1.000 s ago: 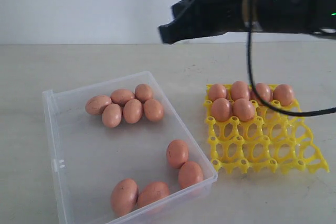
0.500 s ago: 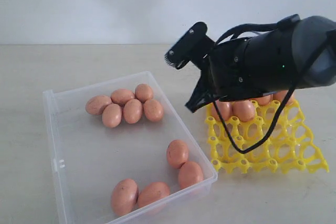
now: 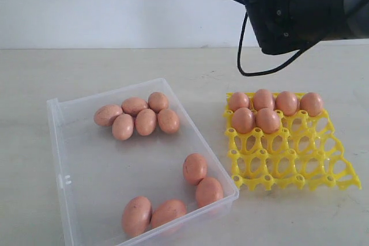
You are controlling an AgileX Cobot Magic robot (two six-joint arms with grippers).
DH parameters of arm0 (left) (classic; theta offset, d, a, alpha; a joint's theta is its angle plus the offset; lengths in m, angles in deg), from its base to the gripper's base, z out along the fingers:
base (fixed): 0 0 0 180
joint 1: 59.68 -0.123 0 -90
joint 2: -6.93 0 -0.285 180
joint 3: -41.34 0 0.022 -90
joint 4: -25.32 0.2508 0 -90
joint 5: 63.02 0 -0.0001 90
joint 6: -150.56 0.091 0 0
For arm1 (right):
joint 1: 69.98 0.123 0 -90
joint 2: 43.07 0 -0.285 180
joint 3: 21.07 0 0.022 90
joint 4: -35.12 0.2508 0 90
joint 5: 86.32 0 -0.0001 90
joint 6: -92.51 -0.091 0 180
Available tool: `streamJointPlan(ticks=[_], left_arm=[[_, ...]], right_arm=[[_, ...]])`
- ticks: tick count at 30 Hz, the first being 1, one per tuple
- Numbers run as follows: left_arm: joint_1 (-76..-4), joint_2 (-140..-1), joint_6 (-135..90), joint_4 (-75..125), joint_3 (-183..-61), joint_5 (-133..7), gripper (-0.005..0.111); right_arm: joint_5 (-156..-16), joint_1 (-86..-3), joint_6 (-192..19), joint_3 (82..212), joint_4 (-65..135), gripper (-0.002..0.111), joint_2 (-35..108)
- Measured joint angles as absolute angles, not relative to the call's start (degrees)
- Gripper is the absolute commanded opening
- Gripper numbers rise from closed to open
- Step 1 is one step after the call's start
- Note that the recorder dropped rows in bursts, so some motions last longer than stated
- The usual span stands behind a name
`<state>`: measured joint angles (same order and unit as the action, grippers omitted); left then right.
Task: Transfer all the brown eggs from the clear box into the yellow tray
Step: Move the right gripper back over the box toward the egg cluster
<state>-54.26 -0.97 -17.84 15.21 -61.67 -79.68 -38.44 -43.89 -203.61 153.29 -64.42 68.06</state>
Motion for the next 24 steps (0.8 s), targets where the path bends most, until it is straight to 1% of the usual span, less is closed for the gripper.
streamJointPlan(ticks=[3, 7, 9, 11, 14, 15, 17, 20, 23, 24], left_arm=[[-54.3, -1.0, -17.8, 15.2, -61.7, -79.7, 0.004], [-54.3, -1.0, -17.8, 15.2, -61.7, -79.7, 0.004], [-54.3, -1.0, -17.8, 15.2, -61.7, -79.7, 0.004], [-54.3, -1.0, -17.8, 15.2, -61.7, -79.7, 0.004], [-54.3, -1.0, -17.8, 15.2, -61.7, -79.7, 0.004], [-54.3, -1.0, -17.8, 15.2, -61.7, -79.7, 0.004], [-54.3, -1.0, -17.8, 15.2, -61.7, -79.7, 0.004], [-54.3, -1.0, -17.8, 15.2, -61.7, -79.7, 0.004], [-54.3, -1.0, -17.8, 15.2, -61.7, -79.7, 0.004], [-54.3, -1.0, -17.8, 15.2, -61.7, -79.7, 0.004]], right_arm=[[-38.4, -43.9, -191.3, 153.4, -64.4, 0.0, 68.1], [-37.7, -43.9, -161.5, 153.5, -64.4, 0.0, 68.1], [-34.3, -43.9, -146.6, 153.5, -63.8, 0.0, 68.1], [-27.5, -44.0, -133.8, 153.5, -62.0, 0.0, 68.1], [-19.9, -45.4, -124.8, 153.5, -54.4, 0.0, 67.6], [-19.0, -46.1, -122.1, 153.6, -49.4, 0.0, 67.3], [-17.8, -47.9, -113.1, 153.6, -31.0, 0.0, 65.9], [-16.3, -50.7, -91.6, 153.6, -0.3, 0.0, 64.6], [-16.0, -51.1, -69.6, 153.5, 29.2, 0.0, 63.5], [-16.1, -50.9, -63.9, 153.5, 36.4, 0.0, 63.2]])
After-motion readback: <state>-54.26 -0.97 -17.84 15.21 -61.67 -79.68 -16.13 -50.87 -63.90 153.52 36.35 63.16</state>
